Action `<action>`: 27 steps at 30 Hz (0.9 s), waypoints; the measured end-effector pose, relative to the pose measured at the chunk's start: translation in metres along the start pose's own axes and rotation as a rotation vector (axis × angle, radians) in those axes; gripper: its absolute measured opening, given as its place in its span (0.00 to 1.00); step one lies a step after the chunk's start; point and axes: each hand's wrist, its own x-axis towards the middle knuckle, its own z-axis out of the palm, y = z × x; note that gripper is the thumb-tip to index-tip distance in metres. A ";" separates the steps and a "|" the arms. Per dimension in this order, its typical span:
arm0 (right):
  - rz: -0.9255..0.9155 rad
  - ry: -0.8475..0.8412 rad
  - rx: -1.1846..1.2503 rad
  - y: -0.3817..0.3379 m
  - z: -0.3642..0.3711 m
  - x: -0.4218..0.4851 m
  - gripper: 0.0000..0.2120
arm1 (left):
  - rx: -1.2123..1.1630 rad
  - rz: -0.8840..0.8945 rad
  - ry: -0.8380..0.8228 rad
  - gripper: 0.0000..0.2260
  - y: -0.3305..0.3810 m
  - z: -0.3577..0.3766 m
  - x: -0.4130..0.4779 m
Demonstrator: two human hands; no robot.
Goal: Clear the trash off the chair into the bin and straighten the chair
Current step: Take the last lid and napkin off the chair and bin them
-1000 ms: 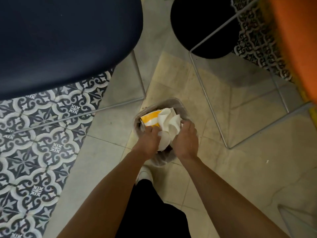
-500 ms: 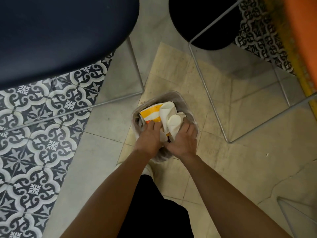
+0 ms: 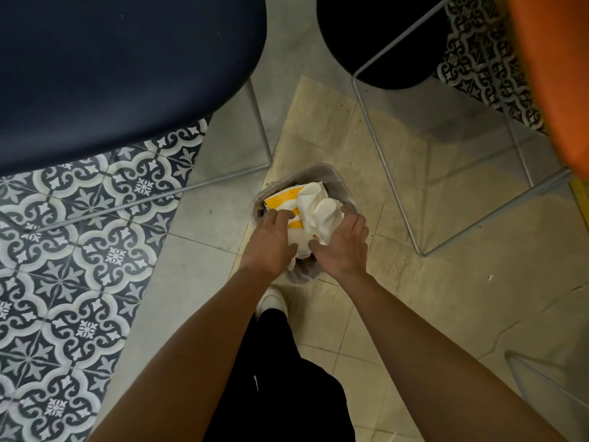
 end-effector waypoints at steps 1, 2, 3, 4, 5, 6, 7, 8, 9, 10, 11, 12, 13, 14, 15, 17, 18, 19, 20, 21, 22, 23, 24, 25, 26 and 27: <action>-0.012 0.010 -0.002 -0.004 -0.005 -0.003 0.41 | -0.005 -0.007 0.008 0.26 0.003 -0.006 -0.004; -0.025 0.015 -0.001 -0.008 -0.008 -0.005 0.40 | -0.004 -0.012 0.014 0.25 0.005 -0.010 -0.006; -0.034 0.013 0.003 -0.011 -0.011 -0.007 0.40 | 0.000 -0.012 0.021 0.25 0.007 -0.014 -0.008; -0.048 0.009 0.007 -0.017 -0.017 -0.009 0.39 | 0.005 -0.010 0.033 0.25 0.009 -0.020 -0.010; -0.061 0.001 0.008 -0.022 -0.023 -0.011 0.38 | 0.010 -0.006 0.043 0.24 0.011 -0.026 -0.013; -0.072 -0.003 0.010 -0.028 -0.028 -0.012 0.38 | 0.012 -0.004 0.057 0.24 0.013 -0.032 -0.016; -0.082 -0.010 0.012 -0.033 -0.034 -0.014 0.37 | 0.009 -0.004 0.068 0.24 0.015 -0.039 -0.018; -0.093 -0.017 0.011 -0.040 -0.040 -0.016 0.36 | 0.001 -0.005 0.080 0.24 0.017 -0.046 -0.021; -0.104 -0.023 0.011 -0.046 -0.047 -0.018 0.35 | -0.006 -0.006 0.095 0.23 0.020 -0.054 -0.024; -0.116 -0.028 0.012 -0.053 -0.054 -0.020 0.34 | -0.013 -0.008 0.110 0.22 0.023 -0.063 -0.027; -0.129 -0.031 0.018 -0.061 -0.062 -0.022 0.32 | -0.014 -0.005 0.128 0.22 0.026 -0.072 -0.030; -0.138 -0.034 0.025 -0.068 -0.069 -0.024 0.31 | -0.009 0.003 0.145 0.21 0.030 -0.081 -0.032; -0.146 -0.037 0.032 -0.076 -0.076 -0.025 0.29 | 0.000 0.010 0.163 0.20 0.033 -0.090 -0.034; -0.156 -0.039 0.037 -0.084 -0.084 -0.027 0.28 | -0.004 0.004 0.174 0.20 0.037 -0.100 -0.037; -0.164 -0.038 0.040 -0.090 -0.090 -0.028 0.27 | -0.014 -0.011 0.181 0.20 0.040 -0.108 -0.040; -0.206 -0.028 0.043 -0.109 -0.111 -0.034 0.27 | -0.005 -0.015 0.224 0.21 0.051 -0.133 -0.049; -0.220 -0.028 0.044 -0.117 -0.119 -0.037 0.27 | 0.012 -0.011 0.249 0.21 0.056 -0.144 -0.054; -0.239 -0.028 0.049 -0.127 -0.131 -0.041 0.27 | 0.025 -0.005 0.274 0.20 0.060 -0.157 -0.059; -0.247 -0.032 0.049 -0.133 -0.138 -0.043 0.27 | 0.037 -0.007 0.286 0.20 0.062 -0.164 -0.062; -0.265 -0.030 0.052 -0.142 -0.149 -0.046 0.26 | 0.049 -0.009 0.314 0.20 0.067 -0.177 -0.068; -0.283 -0.027 0.051 -0.150 -0.158 -0.049 0.26 | 0.066 -0.012 0.335 0.20 0.071 -0.188 -0.073; -0.298 -0.026 0.049 -0.158 -0.166 -0.052 0.26 | 0.083 -0.021 0.357 0.20 0.075 -0.199 -0.077; -0.317 -0.020 0.052 -0.166 -0.175 -0.055 0.26 | 0.092 -0.028 0.380 0.20 0.079 -0.211 -0.081; -0.332 -0.018 0.058 -0.174 -0.183 -0.058 0.26 | 0.099 -0.035 0.399 0.21 0.083 -0.222 -0.086; -0.357 -0.006 0.066 -0.185 -0.193 -0.063 0.25 | 0.104 -0.039 0.432 0.20 0.088 -0.238 -0.093; -0.368 0.004 0.068 -0.192 -0.200 -0.066 0.25 | 0.107 -0.043 0.449 0.20 0.091 -0.247 -0.097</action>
